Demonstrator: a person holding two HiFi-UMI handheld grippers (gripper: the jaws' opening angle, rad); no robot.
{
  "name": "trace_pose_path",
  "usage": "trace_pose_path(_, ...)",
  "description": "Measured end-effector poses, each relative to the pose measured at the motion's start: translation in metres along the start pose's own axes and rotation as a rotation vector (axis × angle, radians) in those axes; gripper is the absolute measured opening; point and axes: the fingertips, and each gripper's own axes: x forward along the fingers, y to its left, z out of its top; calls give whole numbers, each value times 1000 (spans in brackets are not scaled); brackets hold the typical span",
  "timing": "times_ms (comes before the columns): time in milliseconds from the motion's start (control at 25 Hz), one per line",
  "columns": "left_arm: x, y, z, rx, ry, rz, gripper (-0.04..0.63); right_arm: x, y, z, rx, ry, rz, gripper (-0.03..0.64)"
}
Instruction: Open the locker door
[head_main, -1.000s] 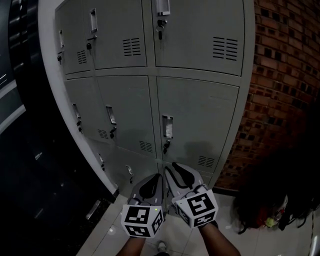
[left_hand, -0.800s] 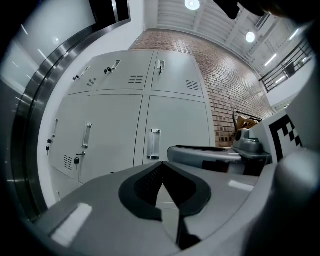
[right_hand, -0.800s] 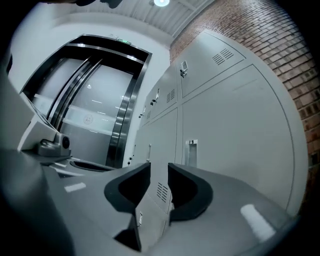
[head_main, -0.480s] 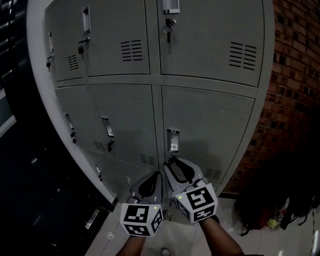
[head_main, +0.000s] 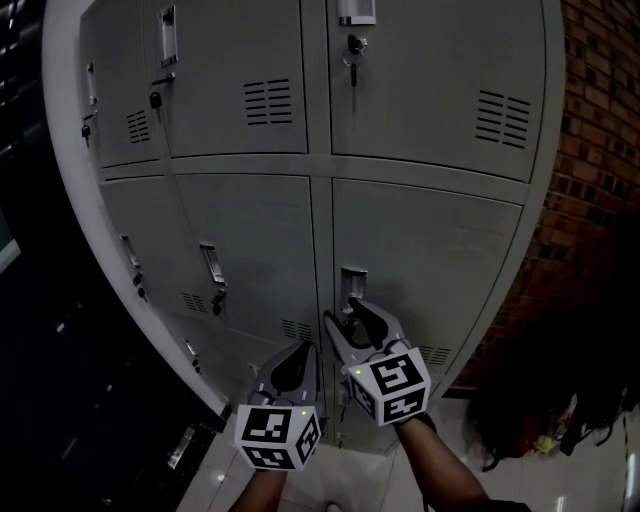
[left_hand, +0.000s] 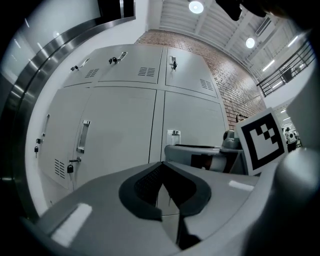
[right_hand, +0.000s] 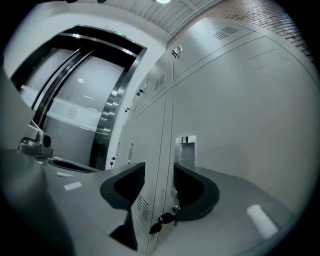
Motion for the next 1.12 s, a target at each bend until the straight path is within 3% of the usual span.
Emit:
trace_pose_path(360,7,23,-3,-6,0,-5,6,16,-13,8,-18,-23,-75,166)
trace_pose_path(520,8,27,-5,-13,1,-14,6,15,-20,9,-4,-28,-105,123)
trace_pose_path(640,9,28,-9,-18,10,-22,6,14,-25,8,15,-19,-111,91)
trace_pose_path(1120,-3,33,-15,-26,14,-26,6,0,-10,10,-26,-10,-104,78)
